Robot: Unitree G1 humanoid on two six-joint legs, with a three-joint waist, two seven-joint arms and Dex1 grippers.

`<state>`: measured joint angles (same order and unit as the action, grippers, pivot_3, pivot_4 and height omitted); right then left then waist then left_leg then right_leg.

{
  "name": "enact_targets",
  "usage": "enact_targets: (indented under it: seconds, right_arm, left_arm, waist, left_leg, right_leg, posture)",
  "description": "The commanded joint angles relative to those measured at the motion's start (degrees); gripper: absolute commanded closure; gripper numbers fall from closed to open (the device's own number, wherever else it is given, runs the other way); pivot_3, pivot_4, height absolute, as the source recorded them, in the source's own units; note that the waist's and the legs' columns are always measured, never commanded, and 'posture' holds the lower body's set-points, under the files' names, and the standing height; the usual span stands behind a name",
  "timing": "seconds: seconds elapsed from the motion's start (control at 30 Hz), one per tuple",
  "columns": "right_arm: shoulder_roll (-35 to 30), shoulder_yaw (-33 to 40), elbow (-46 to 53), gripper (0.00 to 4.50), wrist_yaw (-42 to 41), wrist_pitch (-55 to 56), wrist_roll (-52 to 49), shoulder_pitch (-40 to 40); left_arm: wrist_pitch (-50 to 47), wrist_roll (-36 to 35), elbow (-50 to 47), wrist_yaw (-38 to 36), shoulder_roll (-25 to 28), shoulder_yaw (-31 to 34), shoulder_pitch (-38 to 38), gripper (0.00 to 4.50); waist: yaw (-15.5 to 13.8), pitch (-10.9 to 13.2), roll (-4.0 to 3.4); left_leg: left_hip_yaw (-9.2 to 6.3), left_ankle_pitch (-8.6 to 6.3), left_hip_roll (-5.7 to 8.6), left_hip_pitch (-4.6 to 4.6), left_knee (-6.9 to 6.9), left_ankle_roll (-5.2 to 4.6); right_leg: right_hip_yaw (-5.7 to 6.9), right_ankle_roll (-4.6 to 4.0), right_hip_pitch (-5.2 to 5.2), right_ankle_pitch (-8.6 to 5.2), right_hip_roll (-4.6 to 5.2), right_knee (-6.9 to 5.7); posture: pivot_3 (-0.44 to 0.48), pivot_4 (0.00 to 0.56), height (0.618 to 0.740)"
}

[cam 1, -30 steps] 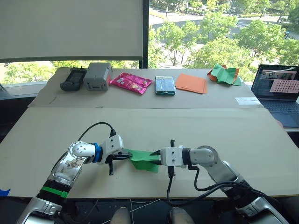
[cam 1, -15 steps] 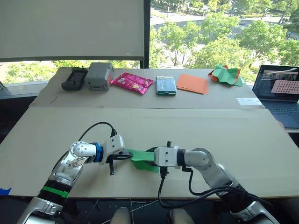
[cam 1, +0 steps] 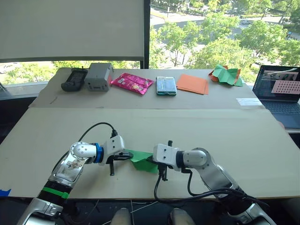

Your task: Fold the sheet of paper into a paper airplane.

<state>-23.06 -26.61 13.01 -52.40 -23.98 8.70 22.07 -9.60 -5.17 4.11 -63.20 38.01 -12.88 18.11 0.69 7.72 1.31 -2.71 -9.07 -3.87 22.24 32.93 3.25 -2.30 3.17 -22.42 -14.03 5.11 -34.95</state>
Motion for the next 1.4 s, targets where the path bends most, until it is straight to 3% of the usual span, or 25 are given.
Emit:
enact_targets:
  seconds: [0.03, 0.57, 0.8, 0.93, 1.13, 1.4]
  right_arm:
    - [1.09, 2.79, -2.33, 4.48, 0.5, -5.52, -2.56, 2.7]
    - [1.96, -0.56, -5.71, 4.48, 3.05, -8.74, -2.96, 3.25]
    - [1.9, -0.84, -6.63, 4.48, 3.59, -8.61, -2.67, 3.56]
    - [2.03, -1.06, -7.04, 4.48, 3.74, -8.57, -2.65, 3.65]
    - [1.87, -1.35, -7.57, 4.48, 4.06, -8.47, -2.37, 3.91]
    - [1.97, -1.22, -6.59, 4.48, 3.92, -8.65, -2.94, 4.2]
  left_arm:
    - [0.43, 1.25, 0.5, -0.04, 0.19, -1.09, -0.34, 4.5]
    - [-0.82, -0.52, 0.17, -0.14, 1.4, 1.65, -0.04, 4.5]
    - [-9.3, -9.4, -3.48, -2.64, 2.12, 7.69, 5.19, 4.5]
    - [-14.1, -14.35, -6.86, -4.98, 0.99, 7.57, 5.05, 4.5]
    - [-12.8, -12.62, -5.67, -5.0, 0.26, 4.87, 3.59, 4.5]
    - [-4.26, -5.44, 2.33, -3.97, -1.17, -0.05, 4.12, 4.5]
  waist:
    - [-0.01, 0.0, 0.0]
    - [-0.01, -0.01, -0.03]
    - [-0.02, 0.01, 0.02]
    - [0.14, 0.0, -0.01]
    - [0.26, 0.0, -0.01]
    - [0.16, 0.0, -0.01]
  left_leg:
    - [0.0, 0.0, 0.0, 0.0, 0.0, 0.0]
    - [0.0, -0.01, 0.0, 0.03, -0.01, 0.01]
    - [-0.03, -0.01, 0.0, 0.09, -0.02, 0.01]
    - [-0.03, -0.01, 0.0, 0.09, -0.02, 0.02]
    - [-0.07, 0.0, -0.01, 0.06, -0.02, 0.0]
    - [-0.07, -0.01, 0.0, 0.06, -0.02, 0.01]
  right_leg:
    - [0.0, 0.0, 0.0, 0.0, 0.0, 0.01]
    - [0.02, 0.0, -0.02, 0.0, 0.01, 0.01]
    - [0.05, 0.0, -0.11, 0.0, 0.01, 0.01]
    - [0.05, 0.0, -0.1, 0.0, 0.02, 0.03]
    - [0.05, 0.0, -0.08, 0.0, -0.04, -0.02]
    - [0.05, -0.01, -0.13, -0.01, -0.01, 0.04]
  posture:
    - [0.0, 0.15, 0.706]
    - [0.0, 0.15, 0.706]
    - [0.0, 0.15, 0.706]
    - [0.0, 0.15, 0.706]
    - [0.0, 0.15, 0.706]
    - [0.0, 0.15, 0.706]
